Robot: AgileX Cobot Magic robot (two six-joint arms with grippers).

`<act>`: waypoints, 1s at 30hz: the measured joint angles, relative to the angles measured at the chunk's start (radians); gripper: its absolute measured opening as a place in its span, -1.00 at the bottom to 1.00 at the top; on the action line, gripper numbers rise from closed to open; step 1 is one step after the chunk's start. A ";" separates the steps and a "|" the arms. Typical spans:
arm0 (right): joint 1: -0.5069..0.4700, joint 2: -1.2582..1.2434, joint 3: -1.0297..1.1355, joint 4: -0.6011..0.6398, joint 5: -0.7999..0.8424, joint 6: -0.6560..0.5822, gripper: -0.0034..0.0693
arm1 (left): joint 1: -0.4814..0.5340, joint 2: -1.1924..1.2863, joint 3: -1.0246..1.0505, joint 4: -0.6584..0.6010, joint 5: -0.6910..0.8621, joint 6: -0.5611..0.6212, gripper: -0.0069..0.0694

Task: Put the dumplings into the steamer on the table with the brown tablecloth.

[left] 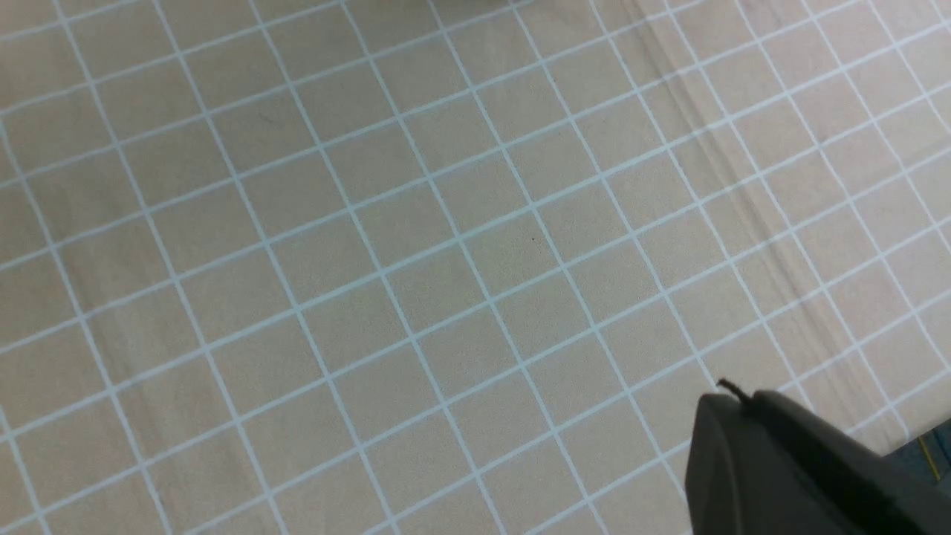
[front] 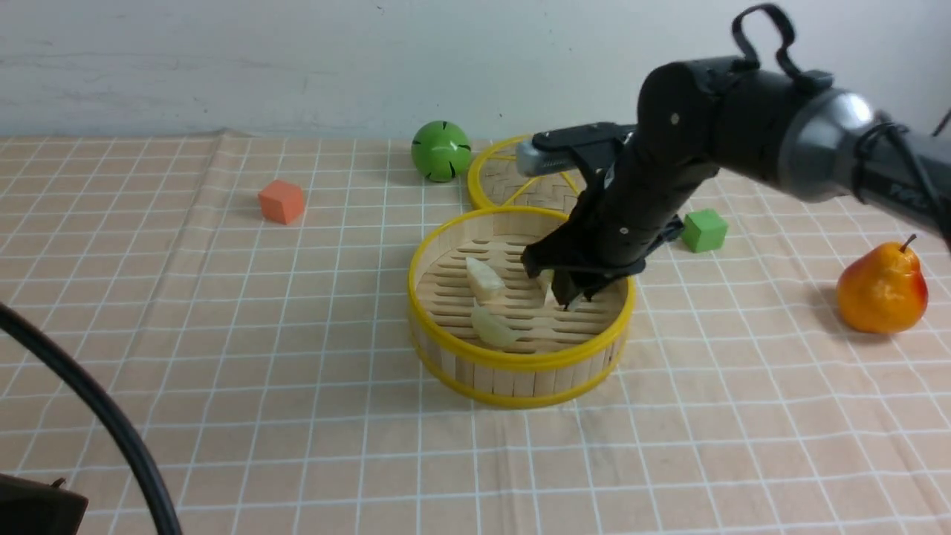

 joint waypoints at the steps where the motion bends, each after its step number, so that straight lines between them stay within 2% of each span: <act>1: 0.000 0.021 -0.001 0.004 0.000 0.000 -0.34 | 0.000 0.000 0.000 0.000 0.003 0.000 -0.85; 6: 0.000 0.066 -0.001 0.009 -0.001 0.000 -0.29 | 0.000 0.000 0.000 0.001 0.011 0.000 -0.85; 9: 0.000 0.066 -0.012 0.011 0.000 0.000 -0.14 | 0.000 0.000 0.000 0.003 0.008 0.000 -0.85; 12: 0.000 0.066 -0.065 0.011 0.071 0.000 0.16 | 0.000 0.000 0.000 0.003 0.002 0.002 -0.85; 15: 0.001 0.060 -0.142 0.011 0.191 0.000 0.28 | 0.000 -0.016 0.009 0.004 -0.011 0.034 -0.85; 17: 0.001 0.049 -0.174 0.011 0.230 -0.013 0.29 | 0.000 -0.032 0.027 0.004 -0.034 0.049 -0.85; 19: 0.001 -0.006 -0.219 0.013 0.283 -0.048 0.24 | 0.000 -0.101 0.101 -0.001 -0.102 0.078 -0.85; 24: 0.001 -0.164 -0.211 0.019 0.301 -0.092 -0.05 | 0.000 -0.248 0.271 -0.030 -0.220 0.079 -0.85; 26: 0.001 -0.291 -0.161 0.030 0.306 -0.114 -0.32 | 0.000 -0.365 0.372 -0.063 -0.287 0.060 -0.85; 29: 0.001 -0.465 -0.036 0.056 0.273 -0.148 -0.62 | 0.000 -0.504 0.477 -0.082 -0.370 0.040 -0.85; 30: 0.001 -0.476 -0.015 0.058 0.268 -0.152 -0.66 | 0.000 -0.521 0.486 -0.082 -0.382 0.040 -0.85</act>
